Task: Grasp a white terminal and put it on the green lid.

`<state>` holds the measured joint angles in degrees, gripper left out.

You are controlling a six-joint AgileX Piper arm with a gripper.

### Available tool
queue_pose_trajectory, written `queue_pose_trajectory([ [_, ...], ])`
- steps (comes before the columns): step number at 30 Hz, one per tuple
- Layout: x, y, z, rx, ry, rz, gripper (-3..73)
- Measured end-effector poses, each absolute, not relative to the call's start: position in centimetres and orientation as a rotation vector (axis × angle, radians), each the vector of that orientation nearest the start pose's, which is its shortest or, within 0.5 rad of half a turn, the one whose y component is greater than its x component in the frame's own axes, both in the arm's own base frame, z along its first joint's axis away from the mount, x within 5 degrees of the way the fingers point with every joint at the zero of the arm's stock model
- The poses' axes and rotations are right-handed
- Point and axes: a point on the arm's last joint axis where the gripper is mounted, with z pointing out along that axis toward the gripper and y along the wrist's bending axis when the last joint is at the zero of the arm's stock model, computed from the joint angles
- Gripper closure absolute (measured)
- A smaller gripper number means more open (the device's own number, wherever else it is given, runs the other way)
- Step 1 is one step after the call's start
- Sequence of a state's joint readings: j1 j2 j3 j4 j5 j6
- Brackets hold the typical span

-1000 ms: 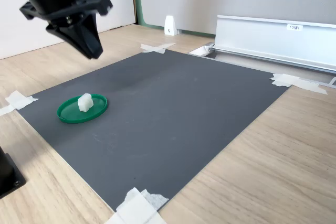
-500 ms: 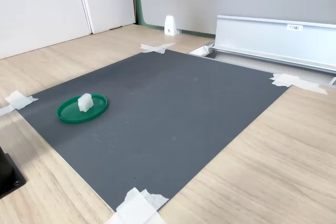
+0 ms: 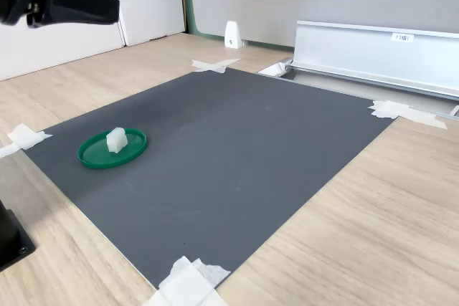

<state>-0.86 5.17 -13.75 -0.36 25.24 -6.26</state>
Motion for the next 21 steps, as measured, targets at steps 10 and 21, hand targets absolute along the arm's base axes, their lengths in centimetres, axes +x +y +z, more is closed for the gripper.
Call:
queue_pose_trajectory([
  [10,4.4,-0.1,22.3,-0.082,1.766,-0.089,70.3],
  [21,4.4,0.0,22.3,-0.074,1.765,-0.072,70.3],
])
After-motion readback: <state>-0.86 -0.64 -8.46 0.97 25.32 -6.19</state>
